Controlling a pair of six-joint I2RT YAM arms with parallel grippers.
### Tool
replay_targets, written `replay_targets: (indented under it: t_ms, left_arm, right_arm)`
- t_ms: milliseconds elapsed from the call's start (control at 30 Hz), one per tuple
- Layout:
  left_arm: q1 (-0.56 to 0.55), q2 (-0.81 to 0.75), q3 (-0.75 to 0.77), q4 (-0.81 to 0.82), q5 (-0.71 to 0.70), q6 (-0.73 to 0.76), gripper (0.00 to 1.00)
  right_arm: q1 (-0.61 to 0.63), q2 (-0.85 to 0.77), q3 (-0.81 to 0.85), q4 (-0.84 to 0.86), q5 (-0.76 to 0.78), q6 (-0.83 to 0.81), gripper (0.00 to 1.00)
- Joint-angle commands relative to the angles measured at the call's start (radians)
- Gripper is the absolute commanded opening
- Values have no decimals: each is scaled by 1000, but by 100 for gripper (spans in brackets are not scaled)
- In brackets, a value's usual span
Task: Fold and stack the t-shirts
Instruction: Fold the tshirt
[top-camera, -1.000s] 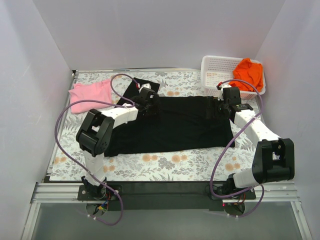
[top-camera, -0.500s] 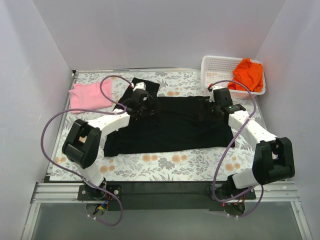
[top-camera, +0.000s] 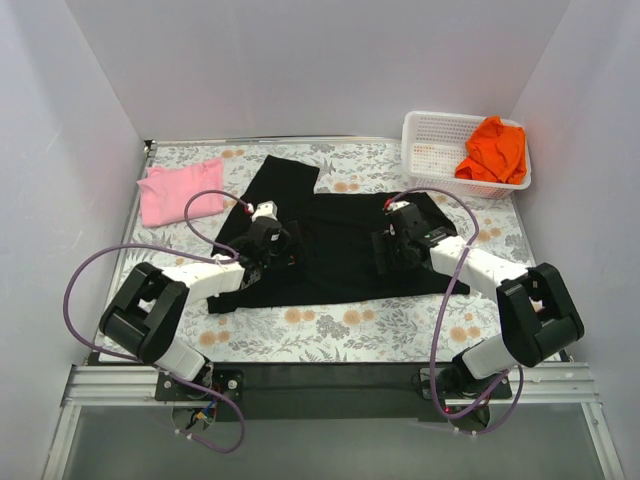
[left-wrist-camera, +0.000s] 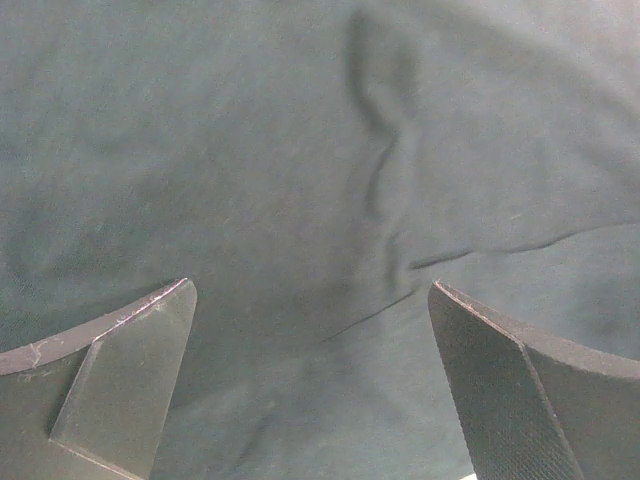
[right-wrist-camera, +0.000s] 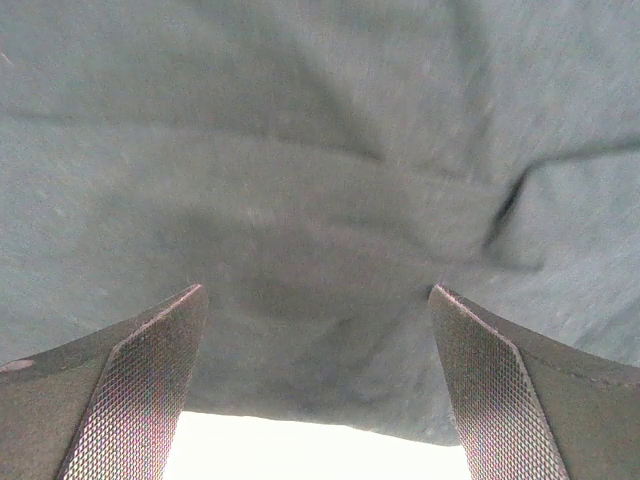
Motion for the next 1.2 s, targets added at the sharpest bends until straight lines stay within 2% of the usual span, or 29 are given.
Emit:
replay_targets:
  t_ms: [0, 300, 533, 1000, 1167]
  left_arm:
    - [-3, -42, -47, 69, -5, -27, 95]
    - [14, -91, -188, 31, -138, -65, 95]
    - [121, -163, -279, 38, -95, -79, 96]
    - [134, -148, -248, 24, -91, -58, 96]
    - [134, -189, -215, -11, -97, -44, 96]
  right_arm:
    - [26, 1, -29, 19, 69, 39, 84]
    - [63, 44, -82, 33, 72, 65, 84]
    - [153, 104, -119, 39, 63, 112, 84]
    - [333, 72, -142, -71, 46, 227, 84]
    - [332, 4, -28, -137, 166, 200, 87]
